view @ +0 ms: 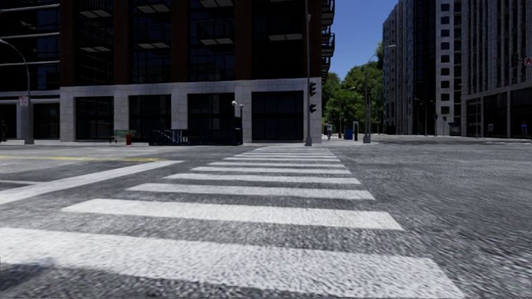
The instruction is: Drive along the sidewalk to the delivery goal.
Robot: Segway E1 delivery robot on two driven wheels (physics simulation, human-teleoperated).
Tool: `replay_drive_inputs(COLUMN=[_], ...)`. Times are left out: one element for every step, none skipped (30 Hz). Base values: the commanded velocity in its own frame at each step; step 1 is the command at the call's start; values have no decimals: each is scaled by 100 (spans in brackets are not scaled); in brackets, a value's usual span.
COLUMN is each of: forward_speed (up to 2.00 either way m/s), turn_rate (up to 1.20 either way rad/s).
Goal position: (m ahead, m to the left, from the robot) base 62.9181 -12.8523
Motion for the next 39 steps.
replay_drive_inputs(forward_speed=[171, 165, 163, 162, 162, 162, 161, 159, 157, 157, 157, 157, 157, 157, 156, 200, 200, 200, 200, 200, 200, 200, 200, 200, 200, 200, 200, 200, 200, 200, 200, 200, 200, 200, 200, 200, 200, 200, 200], turn_rate=[0, 0, 0, 0, 0, 0, 0, 0, 0, 0, 0, 0, 0, 0, 0, 0, 0, 0, 0, 0, 0, 0, 0, 0, 0, 0, 0, 0, 0, 0, 0, 0, 0, 0, 0, 0, 0, 0, 0])
